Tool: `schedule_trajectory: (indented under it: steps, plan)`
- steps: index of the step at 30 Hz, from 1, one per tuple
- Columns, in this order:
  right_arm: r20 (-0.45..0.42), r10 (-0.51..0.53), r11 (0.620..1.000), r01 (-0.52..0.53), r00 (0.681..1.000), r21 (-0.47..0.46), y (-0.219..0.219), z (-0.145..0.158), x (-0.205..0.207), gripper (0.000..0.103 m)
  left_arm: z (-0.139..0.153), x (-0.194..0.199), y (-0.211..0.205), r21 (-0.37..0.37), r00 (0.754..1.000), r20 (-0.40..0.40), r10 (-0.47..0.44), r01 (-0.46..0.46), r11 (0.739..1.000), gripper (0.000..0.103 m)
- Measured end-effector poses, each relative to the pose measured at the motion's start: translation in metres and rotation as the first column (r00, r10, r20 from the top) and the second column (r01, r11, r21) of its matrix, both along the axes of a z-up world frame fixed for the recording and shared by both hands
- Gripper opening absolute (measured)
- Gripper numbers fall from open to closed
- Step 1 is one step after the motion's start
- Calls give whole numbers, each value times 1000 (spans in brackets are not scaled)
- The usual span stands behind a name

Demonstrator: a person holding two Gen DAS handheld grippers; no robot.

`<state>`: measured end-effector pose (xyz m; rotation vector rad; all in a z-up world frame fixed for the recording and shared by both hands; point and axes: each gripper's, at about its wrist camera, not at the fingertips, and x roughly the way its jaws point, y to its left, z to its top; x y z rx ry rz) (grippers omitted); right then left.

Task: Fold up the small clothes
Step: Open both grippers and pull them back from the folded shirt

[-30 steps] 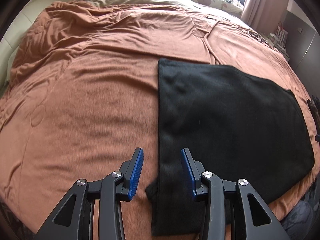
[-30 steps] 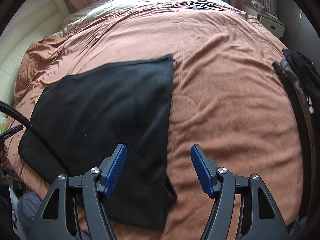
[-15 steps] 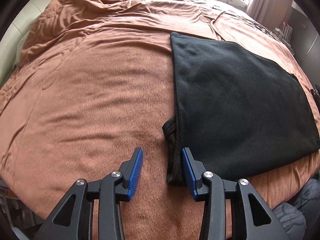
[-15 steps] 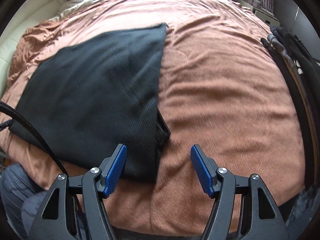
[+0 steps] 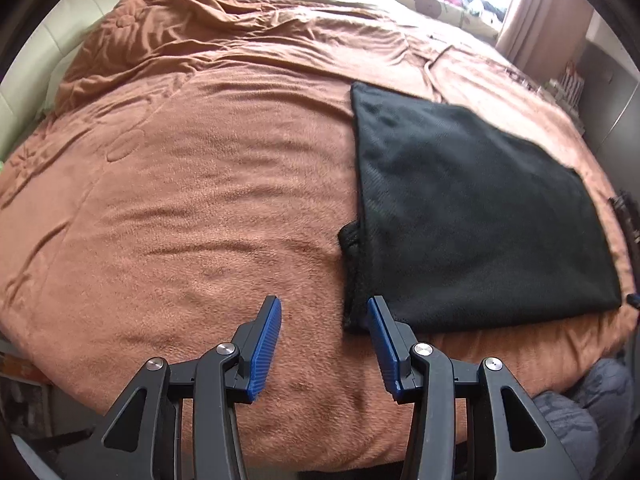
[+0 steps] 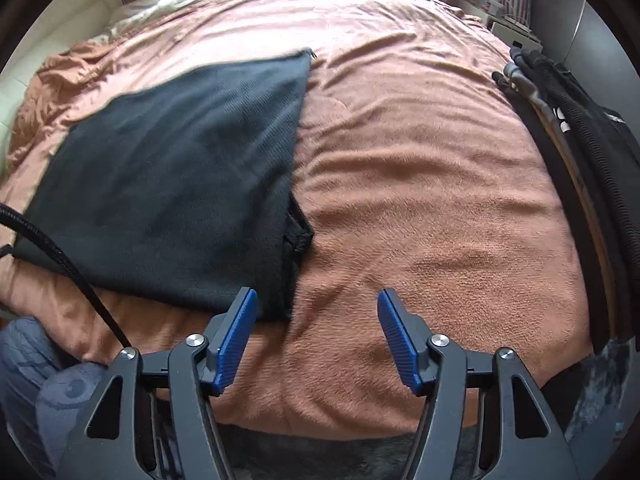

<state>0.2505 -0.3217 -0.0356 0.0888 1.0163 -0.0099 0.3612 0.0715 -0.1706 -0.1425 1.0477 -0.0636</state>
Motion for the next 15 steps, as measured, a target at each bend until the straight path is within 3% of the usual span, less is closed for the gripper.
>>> schedule_trajectory:
  steps: [6,15]
  plan:
    - [81,12,997,-18,997,76,8,29,-8,60,7,-4,2,-145,999,6,43,-42,989,47]
    - [146,86,984,-106,986,140,49,58,-10,42,-9,-6,6,-311,992,-50,115,-126,942,45]
